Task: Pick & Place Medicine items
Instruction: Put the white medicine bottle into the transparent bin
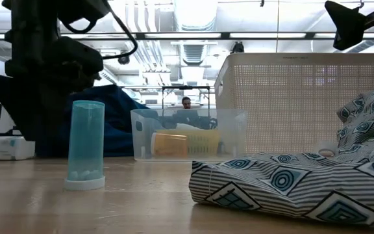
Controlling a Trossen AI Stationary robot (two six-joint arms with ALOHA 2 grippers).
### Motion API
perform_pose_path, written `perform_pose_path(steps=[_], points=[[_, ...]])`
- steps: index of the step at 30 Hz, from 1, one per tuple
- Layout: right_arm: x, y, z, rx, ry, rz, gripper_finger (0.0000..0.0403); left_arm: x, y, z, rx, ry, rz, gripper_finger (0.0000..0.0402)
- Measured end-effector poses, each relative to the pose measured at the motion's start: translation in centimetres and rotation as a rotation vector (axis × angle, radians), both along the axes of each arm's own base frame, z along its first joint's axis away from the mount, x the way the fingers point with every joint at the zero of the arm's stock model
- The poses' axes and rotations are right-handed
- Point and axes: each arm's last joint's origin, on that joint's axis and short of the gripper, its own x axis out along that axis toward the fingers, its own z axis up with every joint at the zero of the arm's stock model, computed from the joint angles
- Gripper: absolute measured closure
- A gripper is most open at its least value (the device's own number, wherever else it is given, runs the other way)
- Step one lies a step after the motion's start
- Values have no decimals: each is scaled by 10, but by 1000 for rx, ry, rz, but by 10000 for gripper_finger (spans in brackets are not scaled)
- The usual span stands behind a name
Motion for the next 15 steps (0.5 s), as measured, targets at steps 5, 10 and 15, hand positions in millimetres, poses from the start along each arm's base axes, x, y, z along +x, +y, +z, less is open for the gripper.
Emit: perform_pose_path(steps=[5, 10, 15], points=[[0, 0, 0, 0, 1, 0, 23, 0, 2, 0, 22, -6, -50, 190], [0, 0, 0, -1, 2, 0, 23, -2, 6, 7, 52, 45, -102, 190], [0, 0, 0, -2, 3, 0, 23, -11, 13, 19, 120, 204, -25, 190]])
